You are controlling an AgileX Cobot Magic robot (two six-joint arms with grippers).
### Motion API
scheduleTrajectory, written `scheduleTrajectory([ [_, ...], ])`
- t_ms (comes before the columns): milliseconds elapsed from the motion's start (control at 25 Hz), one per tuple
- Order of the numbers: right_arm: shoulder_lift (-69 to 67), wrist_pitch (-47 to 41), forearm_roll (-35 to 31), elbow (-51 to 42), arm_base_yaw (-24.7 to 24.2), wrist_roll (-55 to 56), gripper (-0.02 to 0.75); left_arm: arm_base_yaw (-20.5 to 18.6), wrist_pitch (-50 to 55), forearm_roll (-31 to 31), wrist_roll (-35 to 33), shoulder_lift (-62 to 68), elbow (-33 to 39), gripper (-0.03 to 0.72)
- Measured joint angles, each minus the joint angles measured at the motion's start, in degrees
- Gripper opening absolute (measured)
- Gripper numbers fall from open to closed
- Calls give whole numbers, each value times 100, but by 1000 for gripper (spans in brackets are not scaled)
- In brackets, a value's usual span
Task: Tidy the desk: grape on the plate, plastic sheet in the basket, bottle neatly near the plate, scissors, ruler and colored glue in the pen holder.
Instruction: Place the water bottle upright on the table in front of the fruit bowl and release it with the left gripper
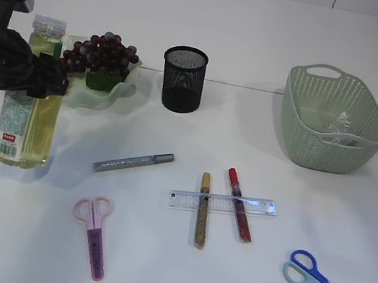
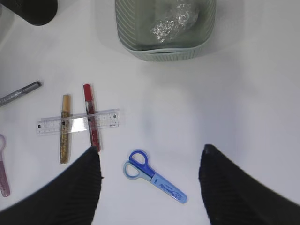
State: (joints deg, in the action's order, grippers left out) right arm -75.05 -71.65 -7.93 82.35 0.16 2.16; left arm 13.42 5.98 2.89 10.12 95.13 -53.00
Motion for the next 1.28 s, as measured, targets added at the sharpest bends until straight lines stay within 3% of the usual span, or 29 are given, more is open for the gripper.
scheduleTrajectory([
  [200,0,0,0,0,0,0,512,-12,-821,0,0,-73,289,453],
  [440,0,0,0,0,0,-11,512,-24,-2520,-40,-110,-405,1343,453],
  [760,0,-17,4,0,0,-69,512,-24,-4932,-650,-649,-427,2506,453],
  [1040,0,-17,13,0,0,-122,512,-34,-6480,-769,-705,224,2573,453],
  [1280,0,-17,13,0,0,-216,512,-34,-6670,-778,-717,799,2552,453],
])
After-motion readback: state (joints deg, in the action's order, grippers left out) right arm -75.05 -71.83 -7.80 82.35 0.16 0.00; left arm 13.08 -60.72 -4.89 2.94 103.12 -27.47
